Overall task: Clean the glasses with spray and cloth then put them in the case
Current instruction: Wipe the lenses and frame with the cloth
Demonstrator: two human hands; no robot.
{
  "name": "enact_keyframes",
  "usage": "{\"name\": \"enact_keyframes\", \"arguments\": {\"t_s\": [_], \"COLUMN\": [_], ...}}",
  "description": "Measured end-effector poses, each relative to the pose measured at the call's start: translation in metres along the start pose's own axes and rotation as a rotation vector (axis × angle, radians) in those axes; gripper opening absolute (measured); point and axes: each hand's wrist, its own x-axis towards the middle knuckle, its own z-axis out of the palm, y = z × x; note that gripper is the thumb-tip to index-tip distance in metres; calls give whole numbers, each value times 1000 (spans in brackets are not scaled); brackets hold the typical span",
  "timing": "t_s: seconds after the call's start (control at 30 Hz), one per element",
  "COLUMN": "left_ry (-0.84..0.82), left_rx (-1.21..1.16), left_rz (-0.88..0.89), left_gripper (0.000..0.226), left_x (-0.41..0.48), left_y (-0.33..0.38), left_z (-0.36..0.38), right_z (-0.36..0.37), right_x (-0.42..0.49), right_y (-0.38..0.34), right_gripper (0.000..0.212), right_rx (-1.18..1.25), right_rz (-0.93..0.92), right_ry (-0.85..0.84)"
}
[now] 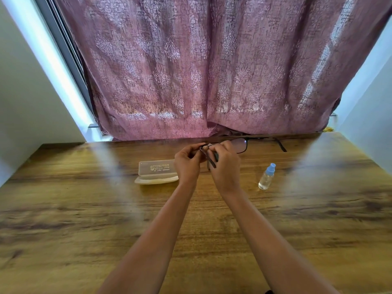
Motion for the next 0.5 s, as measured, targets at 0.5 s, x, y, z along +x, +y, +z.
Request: {"name": "enact_keyframes", "arguments": {"t_s": [0.5], "left_ry": [-53], "left_rx": [-19], "left_rz": [22], "left_gripper": [14], "left_x": [-3], "left_y": [-1], "left_z": [-5], "right_z": [-3], "right_x": [-3], "right_y": [9], "right_gripper": [17], "right_rx": [47], "right_rz": [-40], "right_ry": [43]}}
